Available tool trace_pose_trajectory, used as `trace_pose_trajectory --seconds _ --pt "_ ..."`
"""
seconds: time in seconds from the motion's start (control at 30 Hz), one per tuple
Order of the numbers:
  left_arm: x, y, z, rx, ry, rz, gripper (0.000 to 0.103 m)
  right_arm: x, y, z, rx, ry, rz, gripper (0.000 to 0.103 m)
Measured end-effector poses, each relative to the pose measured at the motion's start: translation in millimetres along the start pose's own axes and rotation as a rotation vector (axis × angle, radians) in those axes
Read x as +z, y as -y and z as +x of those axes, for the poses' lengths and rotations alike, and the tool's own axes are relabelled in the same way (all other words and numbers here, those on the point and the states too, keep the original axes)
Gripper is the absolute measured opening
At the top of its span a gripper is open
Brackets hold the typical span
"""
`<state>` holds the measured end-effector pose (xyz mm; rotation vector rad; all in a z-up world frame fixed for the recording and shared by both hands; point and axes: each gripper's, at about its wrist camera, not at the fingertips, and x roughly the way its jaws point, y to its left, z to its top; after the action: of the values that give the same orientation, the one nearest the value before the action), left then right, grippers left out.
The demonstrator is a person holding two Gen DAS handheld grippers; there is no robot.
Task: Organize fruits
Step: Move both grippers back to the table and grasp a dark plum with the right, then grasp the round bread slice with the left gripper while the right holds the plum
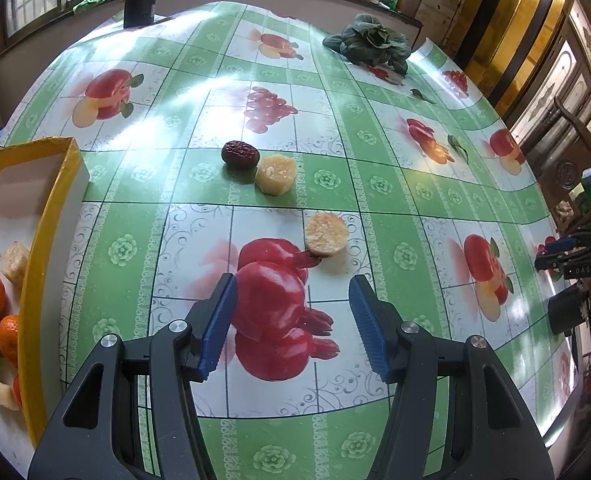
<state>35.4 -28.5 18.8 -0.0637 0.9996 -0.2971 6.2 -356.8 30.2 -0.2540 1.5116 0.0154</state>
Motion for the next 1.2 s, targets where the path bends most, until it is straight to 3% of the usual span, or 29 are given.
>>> trace_pose_trajectory --seconds 0.03,0.23,0.33,0.4,0.5,0.67,0.73,0.87,1.2 --pt "0.2 -0.7 0.4 0.003 0.000 -0.002 0.058 -0.5 -4.8 -0.9 0.009 0.002 -0.019 0.031" --pt "0.0 -4.4 2.9 0.013 -0.007 -0.013 0.058 -3.0 -30.8 -11.1 -0.048 0.028 -0.128 0.028" --pt "0.5 -5.0 4.0 0.018 -0.005 -0.014 0.058 -5.1 -44.2 -34.3 0.018 0.091 -0.126 0.020" --pt "1.2 -5.4 5.6 0.021 -0.010 -0.018 0.058 -3.0 -58.8 -50.6 0.070 0.140 -0.150 0.020" --pt "0.7 -6.3 3.3 0.021 -0.007 -0.022 0.058 -0.3 -71.3 -57.2 0.078 0.187 -0.154 0.020" --pt "0.9 -9.4 0.4 0.022 0.001 -0.027 0.058 -2.3 -67.8 -54.0 0.039 0.186 -0.055 0.027" --pt "0.7 -10.1 1.7 0.021 -0.001 -0.031 0.058 -4.7 -61.4 -52.7 0.078 0.185 -0.046 0.028" --pt "0.1 -8.6 2.6 0.017 -0.007 -0.024 0.058 -22.9 -74.3 -61.3 0.191 0.245 -0.055 0.042" --pt "-2.8 -5.7 0.9 0.024 -0.011 -0.020 0.058 -77.0 -145.9 -45.1 0.361 0.421 -0.094 0.043"
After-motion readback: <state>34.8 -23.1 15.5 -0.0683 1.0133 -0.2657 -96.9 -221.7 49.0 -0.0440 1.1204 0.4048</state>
